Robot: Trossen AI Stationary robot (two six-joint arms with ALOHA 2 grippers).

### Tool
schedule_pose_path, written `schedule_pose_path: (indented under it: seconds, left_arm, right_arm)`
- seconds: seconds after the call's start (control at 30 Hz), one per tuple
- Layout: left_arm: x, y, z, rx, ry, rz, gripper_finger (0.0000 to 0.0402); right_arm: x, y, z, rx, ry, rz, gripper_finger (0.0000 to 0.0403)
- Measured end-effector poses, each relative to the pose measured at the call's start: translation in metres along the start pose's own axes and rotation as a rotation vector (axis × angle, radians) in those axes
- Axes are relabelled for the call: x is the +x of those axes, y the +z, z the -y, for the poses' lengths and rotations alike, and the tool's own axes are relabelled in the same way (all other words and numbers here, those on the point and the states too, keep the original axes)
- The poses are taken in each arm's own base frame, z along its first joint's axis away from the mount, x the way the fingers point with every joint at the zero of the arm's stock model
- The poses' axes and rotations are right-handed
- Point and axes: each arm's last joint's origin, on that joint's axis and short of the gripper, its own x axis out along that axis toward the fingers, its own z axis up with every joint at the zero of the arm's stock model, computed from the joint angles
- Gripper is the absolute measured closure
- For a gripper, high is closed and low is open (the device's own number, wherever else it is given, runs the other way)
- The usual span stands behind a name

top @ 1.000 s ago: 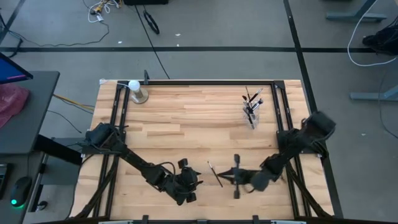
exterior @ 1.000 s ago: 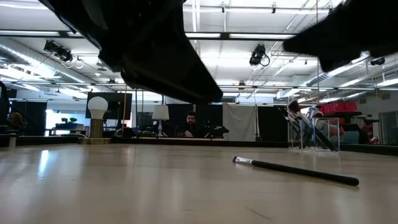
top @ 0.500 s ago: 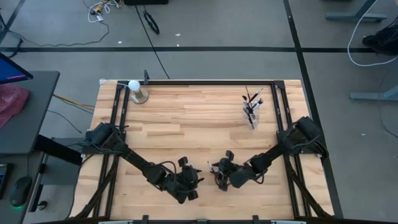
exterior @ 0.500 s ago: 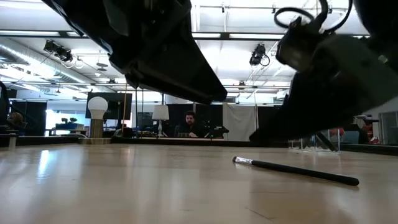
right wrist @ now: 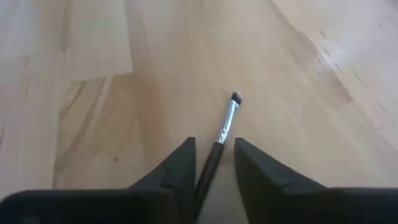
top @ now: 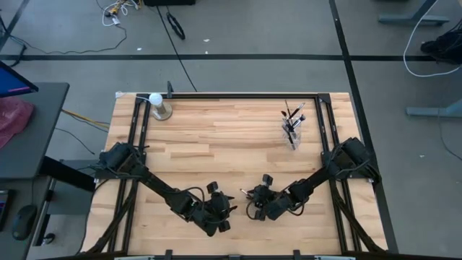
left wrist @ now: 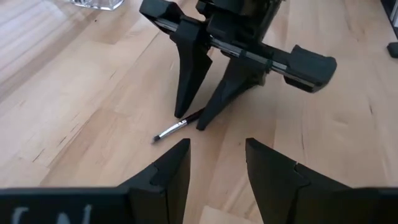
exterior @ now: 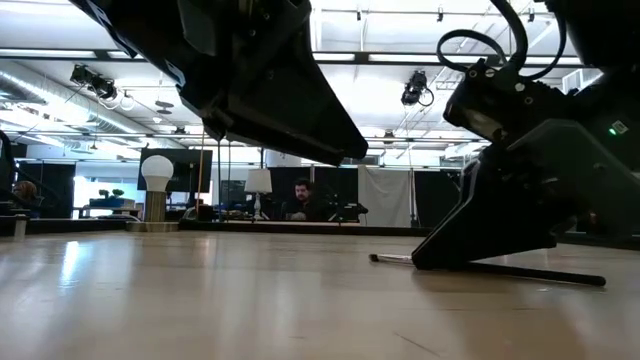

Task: Sort items
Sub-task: Put the silver eyeshadow brush into the transparent organizer

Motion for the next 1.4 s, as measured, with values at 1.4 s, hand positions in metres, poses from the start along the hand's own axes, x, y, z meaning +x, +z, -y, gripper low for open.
schedule_pose_path:
  seconds: [1.4]
  left_arm:
    - [-0.002,0.035,0.030,0.254,-0.345,0.437,0.0245]
  right_arm:
    - [-0.137,0.037,-0.048,-0.208,0.471,0.717,0.0393]
